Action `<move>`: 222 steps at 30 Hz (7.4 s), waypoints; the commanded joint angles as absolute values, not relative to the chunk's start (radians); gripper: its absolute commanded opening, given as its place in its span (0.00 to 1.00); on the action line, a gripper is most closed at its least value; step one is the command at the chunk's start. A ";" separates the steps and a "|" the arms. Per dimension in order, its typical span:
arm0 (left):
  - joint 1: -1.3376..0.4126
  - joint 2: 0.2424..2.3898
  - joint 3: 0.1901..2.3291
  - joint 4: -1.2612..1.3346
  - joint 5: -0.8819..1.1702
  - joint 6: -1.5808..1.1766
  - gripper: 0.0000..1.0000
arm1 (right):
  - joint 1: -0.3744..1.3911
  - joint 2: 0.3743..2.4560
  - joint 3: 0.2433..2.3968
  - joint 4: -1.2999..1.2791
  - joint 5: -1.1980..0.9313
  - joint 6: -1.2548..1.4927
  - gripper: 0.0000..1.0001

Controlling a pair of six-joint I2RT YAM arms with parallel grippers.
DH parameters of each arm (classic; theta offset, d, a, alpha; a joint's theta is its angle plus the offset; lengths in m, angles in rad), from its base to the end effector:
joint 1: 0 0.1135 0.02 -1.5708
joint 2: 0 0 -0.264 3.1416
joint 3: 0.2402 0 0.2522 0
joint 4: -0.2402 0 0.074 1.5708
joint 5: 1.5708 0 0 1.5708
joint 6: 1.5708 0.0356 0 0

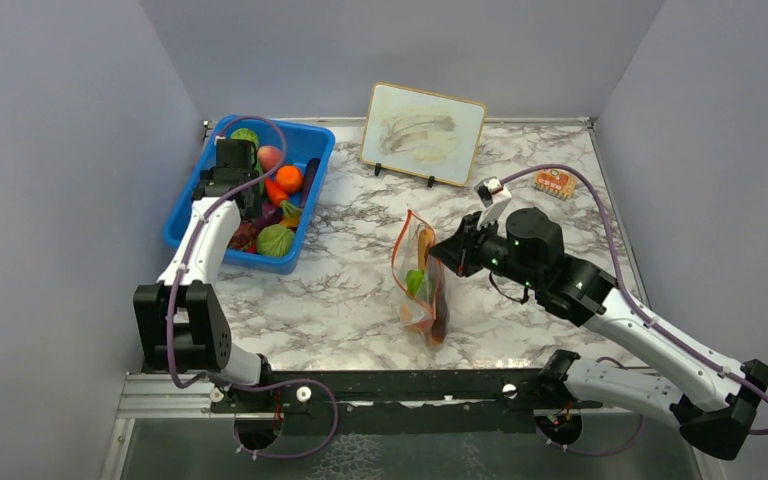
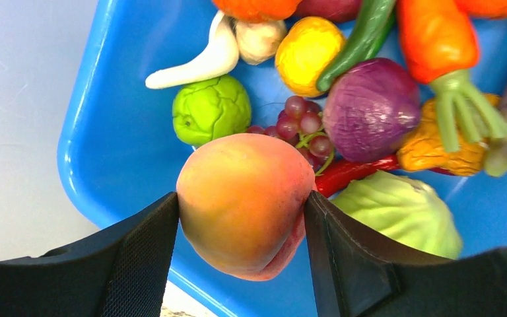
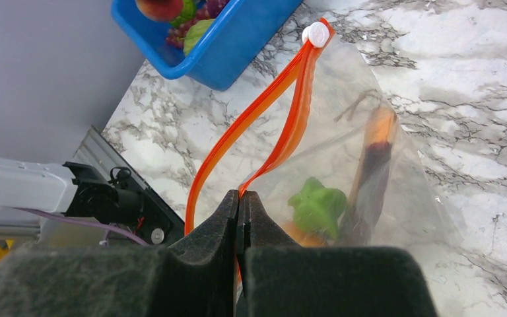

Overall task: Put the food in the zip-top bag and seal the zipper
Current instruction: Pick up the fake fruit from the bin, then place the fake fruit in the zipper food storage bag, then pick up the fake vegetable from the bin, then place the fake vegetable in the zipper food storage bag.

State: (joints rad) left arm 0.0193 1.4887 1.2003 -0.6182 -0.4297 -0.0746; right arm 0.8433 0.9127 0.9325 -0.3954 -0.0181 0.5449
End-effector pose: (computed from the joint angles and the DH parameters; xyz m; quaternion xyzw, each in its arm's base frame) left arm 0.3155 0.0209 0.2807 -0.1128 0.9193 0.1927 0.3240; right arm 0.1353 0.1529 0.3470 -0.1279 0.8167 0.3657 0.4277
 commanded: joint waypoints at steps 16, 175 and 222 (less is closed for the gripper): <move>0.016 1.242 1.218 -0.477 0.346 -0.231 0.50 | 0.848 0.923 0.977 -0.366 0.023 0.565 0.01; 0.033 2.011 1.490 -0.211 -0.139 -0.042 0.36 | 0.848 0.820 0.931 -0.344 0.012 0.628 0.01; -0.036 1.148 0.858 0.406 0.837 -0.745 0.22 | 0.848 0.792 0.816 -0.263 -0.016 0.710 0.01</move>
State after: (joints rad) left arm 0.0078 1.2255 0.8867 0.3149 0.7799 -0.6739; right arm 0.8433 0.7937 0.8242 -0.3271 0.0082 0.6922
